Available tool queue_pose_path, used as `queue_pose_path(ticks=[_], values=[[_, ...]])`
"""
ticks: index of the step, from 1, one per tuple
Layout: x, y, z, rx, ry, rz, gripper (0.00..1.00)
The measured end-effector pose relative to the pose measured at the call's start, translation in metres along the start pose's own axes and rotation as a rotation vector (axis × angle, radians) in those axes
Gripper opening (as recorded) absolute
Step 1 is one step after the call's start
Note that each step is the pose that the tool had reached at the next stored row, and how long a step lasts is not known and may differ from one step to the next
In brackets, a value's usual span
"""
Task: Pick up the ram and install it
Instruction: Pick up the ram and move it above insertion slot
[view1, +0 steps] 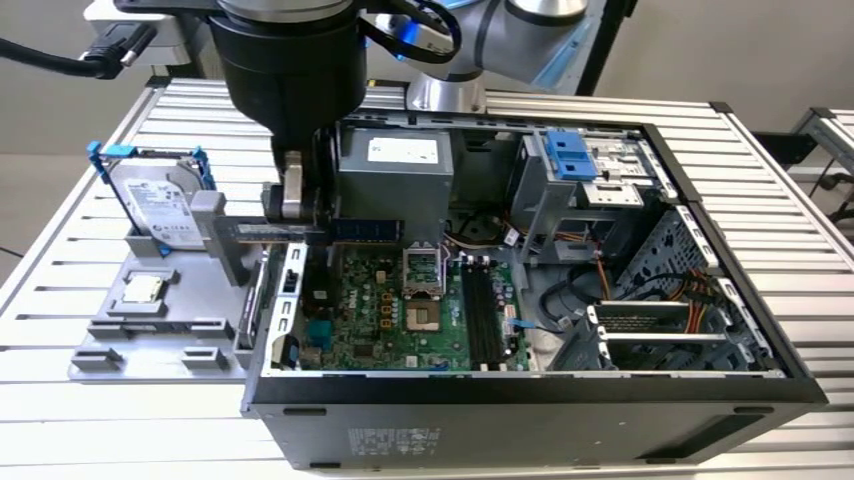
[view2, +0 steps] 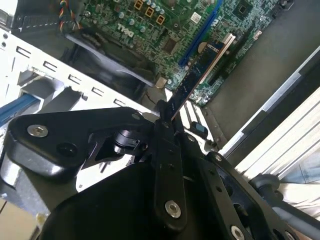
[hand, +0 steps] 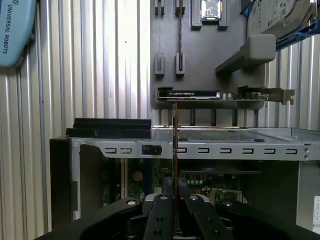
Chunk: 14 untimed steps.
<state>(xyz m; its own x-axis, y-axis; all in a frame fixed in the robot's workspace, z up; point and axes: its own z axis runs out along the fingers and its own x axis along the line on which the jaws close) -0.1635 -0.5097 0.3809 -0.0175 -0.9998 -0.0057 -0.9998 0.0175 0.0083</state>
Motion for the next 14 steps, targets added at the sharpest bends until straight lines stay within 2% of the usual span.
queue_pose_path(ticks=[14], values=[[-0.0008,-0.0098,-0.0001,-0.0001,0.0001,0.000,0.00]])
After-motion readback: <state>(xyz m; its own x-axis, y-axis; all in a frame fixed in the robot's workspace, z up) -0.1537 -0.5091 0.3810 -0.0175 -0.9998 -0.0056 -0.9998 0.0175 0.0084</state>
